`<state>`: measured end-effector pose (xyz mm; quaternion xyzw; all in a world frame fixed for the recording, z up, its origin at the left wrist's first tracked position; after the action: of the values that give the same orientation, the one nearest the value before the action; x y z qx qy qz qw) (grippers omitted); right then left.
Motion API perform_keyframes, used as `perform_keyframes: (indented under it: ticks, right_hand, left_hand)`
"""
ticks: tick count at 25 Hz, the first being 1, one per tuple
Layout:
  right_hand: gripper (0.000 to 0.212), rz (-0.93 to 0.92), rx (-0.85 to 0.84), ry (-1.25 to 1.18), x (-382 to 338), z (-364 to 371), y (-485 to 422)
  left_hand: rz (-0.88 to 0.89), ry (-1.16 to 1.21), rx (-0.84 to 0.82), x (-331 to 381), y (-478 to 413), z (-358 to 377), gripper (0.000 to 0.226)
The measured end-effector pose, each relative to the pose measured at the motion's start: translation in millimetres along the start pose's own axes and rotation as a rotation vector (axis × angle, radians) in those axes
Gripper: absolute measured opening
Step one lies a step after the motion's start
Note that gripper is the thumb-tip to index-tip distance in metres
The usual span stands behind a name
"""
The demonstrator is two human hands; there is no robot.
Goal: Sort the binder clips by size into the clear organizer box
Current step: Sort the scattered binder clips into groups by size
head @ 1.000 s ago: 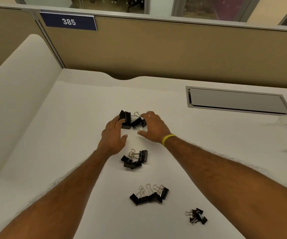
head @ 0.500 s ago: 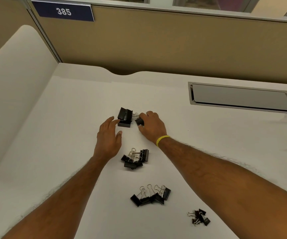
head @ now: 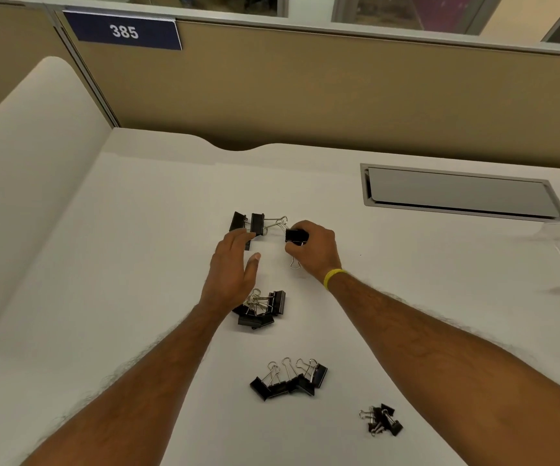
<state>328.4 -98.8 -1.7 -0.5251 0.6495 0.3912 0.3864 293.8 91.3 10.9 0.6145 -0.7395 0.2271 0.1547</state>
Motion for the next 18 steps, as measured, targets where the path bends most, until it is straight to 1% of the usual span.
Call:
perform_keyframes:
  ticks: [2,4,7,9,11,15,18]
  right_hand:
    - [0.022,0.008,0.029,-0.109,-1.0,-7.8,7.5]
    - [0.023,0.007,0.02,-0.184,-4.5,-10.3,15.0]
    - [0.022,0.043,-0.022,-0.364,-5.6,-5.5,22.9]
    - [0.022,0.064,-0.056,-0.477,-7.0,3.2,27.4]
    - [0.022,0.08,-0.083,-0.536,-8.9,14.8,31.4]
    - [0.025,0.01,-0.102,-0.461,-20.6,32.1,36.2]
    - [0.033,-0.047,-0.181,-0.342,-31.5,39.7,39.5]
  left_hand:
    - [-0.015,0.09,0.021,7.4,-2.6,2.3,0.039]
    - [-0.063,0.196,0.033,14.1,-6.8,6.5,0.039]
    - [-0.213,0.44,-0.071,24.8,-14.1,18.3,0.039]
    - [-0.358,0.666,-0.161,31.4,-15.2,28.6,0.038]
    - [-0.489,0.882,-0.225,38.3,-12.8,37.8,0.034]
    - [-0.651,1.154,-0.236,43.1,-7.6,44.5,0.038]
    - [-0.748,1.291,-0.2,33.0,-5.4,46.1,0.036]
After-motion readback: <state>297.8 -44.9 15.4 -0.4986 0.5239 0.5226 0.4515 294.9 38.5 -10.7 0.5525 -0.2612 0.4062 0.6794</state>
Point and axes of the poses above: each hand's wrist, its own y-axis away from the middle knuckle, its own z-axis out of the palm, x = y × z, the point moved 7 cm from there along -y, towards the middle knuckle, and after that the axes turned 13 degrees about -y, right-handed, at the moved point
